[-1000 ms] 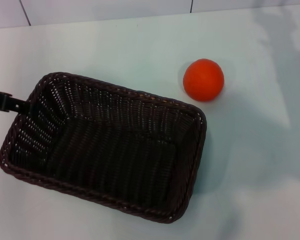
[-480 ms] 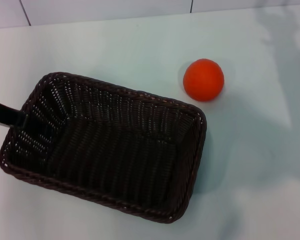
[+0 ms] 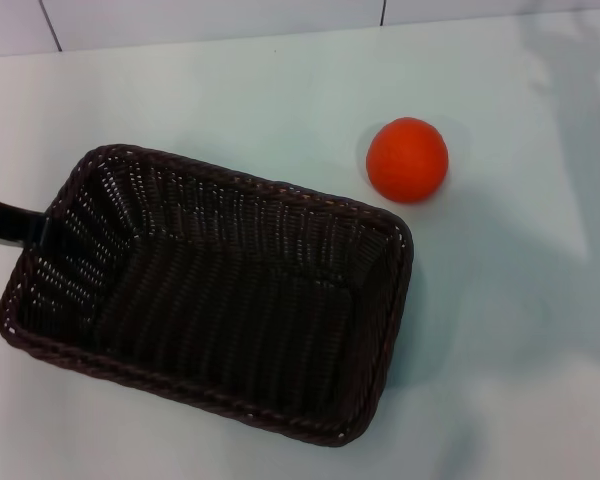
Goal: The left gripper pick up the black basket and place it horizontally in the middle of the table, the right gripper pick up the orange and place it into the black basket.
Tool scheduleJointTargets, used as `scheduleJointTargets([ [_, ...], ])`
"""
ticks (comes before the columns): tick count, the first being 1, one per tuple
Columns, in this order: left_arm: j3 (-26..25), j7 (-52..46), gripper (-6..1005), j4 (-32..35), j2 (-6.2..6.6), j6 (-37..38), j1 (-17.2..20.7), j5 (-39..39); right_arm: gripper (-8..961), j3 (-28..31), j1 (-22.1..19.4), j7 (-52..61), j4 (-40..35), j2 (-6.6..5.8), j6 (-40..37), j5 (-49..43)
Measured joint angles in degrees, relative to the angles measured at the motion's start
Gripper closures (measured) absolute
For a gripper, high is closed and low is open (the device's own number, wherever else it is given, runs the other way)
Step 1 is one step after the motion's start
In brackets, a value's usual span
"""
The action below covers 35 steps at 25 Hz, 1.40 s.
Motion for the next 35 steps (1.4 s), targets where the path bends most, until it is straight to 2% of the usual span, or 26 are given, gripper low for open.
scheduleJointTargets([
  [6,-0.7,-0.1,754,0.0,-0.02,0.2,0.5,-0.6,238,0.7,-0.4,0.0,0.0,0.00,0.0,0.0],
  [8,-2.9,-0.2,826,0.4,0.08,0.7,1.1,-3.4,238,0.9,-0.4,0.0,0.0,-0.03,0.0,0.0],
  [10,-3.9,-0.1,826,0.5,0.10,0.9,1.2,-4.4,238,1.1,-0.4,0.0,0.0,-0.08,0.0,0.0],
  [11,-6.1,0.1,825,0.6,0.17,1.6,1.4,-6.9,238,1.1,-0.4,0.0,0.0,-0.08,0.0,0.0],
  [12,-11.1,0.4,825,0.7,0.50,3.4,2.0,-12.5,238,1.2,-0.4,0.0,0.0,-0.09,0.0,0.0],
  [17,-19.3,0.1,825,0.4,1.08,5.2,4.7,-21.5,238,1.9,-0.2,0.0,-0.1,-0.09,0.1,0.0],
  [19,-21.1,-0.3,825,0.2,1.02,5.3,6.1,-24.1,238,2.0,-0.1,0.0,-0.4,-0.08,0.4,0.0],
  [22,-23.4,-1.0,825,-0.5,0.19,4.2,8.1,-26.9,238,2.0,0.2,0.0,-0.8,-0.09,0.9,0.0],
  [25,-24.2,-1.1,824,-4.4,-0.46,1.2,9.8,-30.6,239,2.1,0.5,0.0,-0.9,-0.09,1.0,0.0],
  [29,-21.4,-0.3,824,-11.2,-0.56,-6.1,13.3,-36.8,239,2.3,0.8,0.0,-0.9,-0.08,1.5,0.0],
  [35,-19.1,0.5,811,-15.0,-0.59,-11.3,15.9,-37.9,238,2.3,1.0,0.0,-1.3,-0.08,2.3,0.0],
])
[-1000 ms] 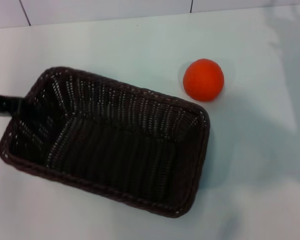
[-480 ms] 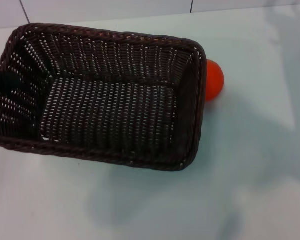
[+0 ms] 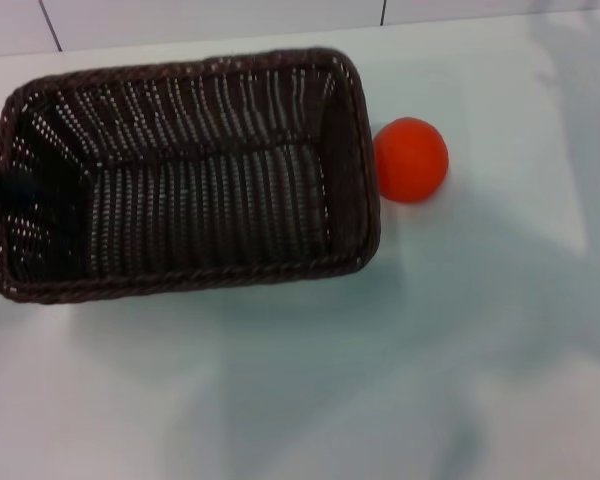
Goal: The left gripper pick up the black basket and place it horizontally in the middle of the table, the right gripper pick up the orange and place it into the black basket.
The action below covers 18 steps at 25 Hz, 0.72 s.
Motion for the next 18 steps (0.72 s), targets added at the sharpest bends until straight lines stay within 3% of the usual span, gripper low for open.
scheduleJointTargets([
  [18,2.7,1.1,732,-2.3,-0.19,-1.2,2.9,-3.6,239,-0.5,0.3,0.8,-0.1,0.07,0.5,0.0],
])
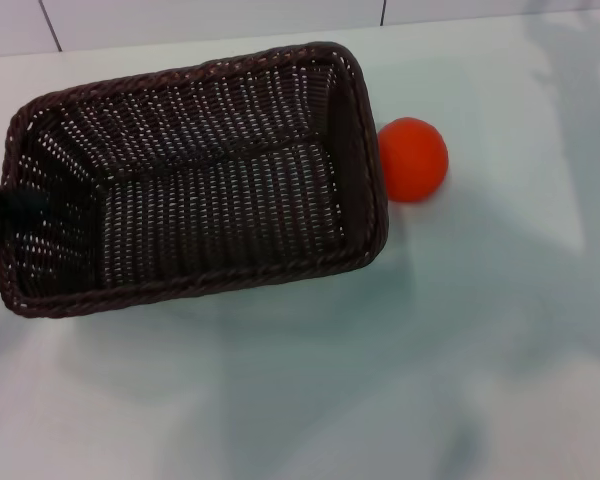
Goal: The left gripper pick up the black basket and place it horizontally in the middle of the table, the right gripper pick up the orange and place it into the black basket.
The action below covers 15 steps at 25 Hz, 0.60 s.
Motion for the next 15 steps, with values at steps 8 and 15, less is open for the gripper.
scheduleJointTargets([
  [8,0.0,-0.3,696,-1.1,0.47,-0.1,-0.4,0.3,238,0.0,0.2,0.0,0.0,0.02,0.3,0.0],
  [15,-0.8,1.1,471,-1.1,0.87,0.0,-0.5,0.1,238,-1.1,0.3,0.2,-0.3,-0.09,0.8,-0.5],
])
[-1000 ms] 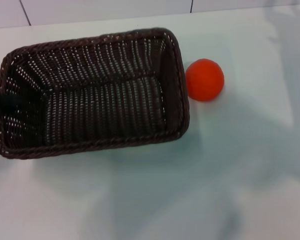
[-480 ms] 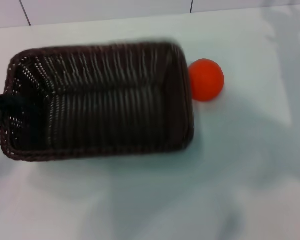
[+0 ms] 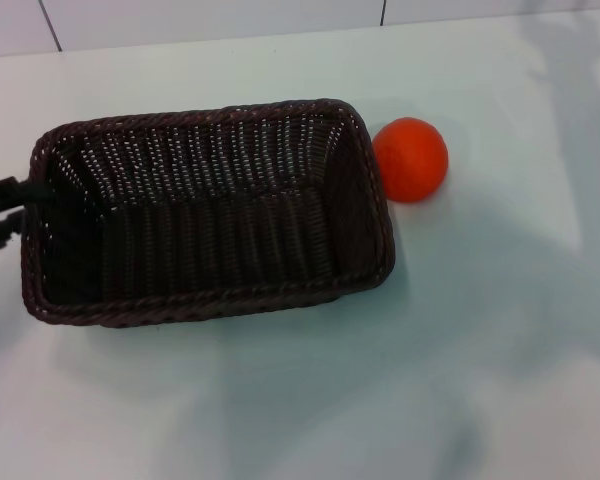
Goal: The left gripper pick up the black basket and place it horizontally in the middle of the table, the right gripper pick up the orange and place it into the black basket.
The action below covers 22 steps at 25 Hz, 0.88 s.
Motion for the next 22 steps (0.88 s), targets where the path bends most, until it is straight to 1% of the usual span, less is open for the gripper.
scheduleJointTargets([
  [2,-1.6,2.9,463,0.0,0.31,0.1,-0.2,-0.6,238,-2.5,-0.2,0.9,-1.2,-0.19,0.1,-0.4],
  [6,-7.4,14.2,450,-0.9,1.22,-0.4,-1.7,-1.9,238,-8.4,-1.2,4.8,-6.5,-0.70,1.2,-4.0],
  [8,-9.7,20.1,449,-1.2,1.33,-1.2,-2.3,-3.2,238,-9.8,-2.0,7.3,-9.7,-1.12,1.7,-7.9],
  [10,-10.8,27.2,448,-1.1,0.85,-1.4,-2.5,-6.2,223,-10.6,-2.7,10.3,-12.8,-1.86,1.8,-12.8],
  [13,-11.2,37.1,444,-1.7,-0.03,-1.6,-2.3,-11.9,200,-11.2,-3.4,18.7,-19.1,-3.32,2.4,-24.7],
  [16,-11.2,41.9,440,-4.4,-0.04,-2.1,-2.8,-16.3,115,-11.3,-3.7,29.4,-26.5,-4.51,3.0,-38.5],
  [17,-11.1,43.2,439,-5.2,0.00,-2.2,-3.0,-17.4,87,-11.3,-3.6,34.0,-28.8,-5.15,3.0,-44.1],
  [19,-10.9,47.0,437,-6.5,-0.05,-1.8,-3.3,-20.1,31,-11.4,-2.3,43.8,-32.7,-6.85,1.9,-55.9],
  [21,-10.6,50.8,434,-7.5,-0.19,-0.8,-3.4,-22.4,27,-11.3,-0.7,52.6,-36.1,-8.23,-0.2,-66.5],
  [22,-10.3,53.5,326,-8.4,-0.22,0.0,-3.4,-24.0,25,-11.2,0.4,56.6,-38.0,-8.84,-1.6,-71.9],
])
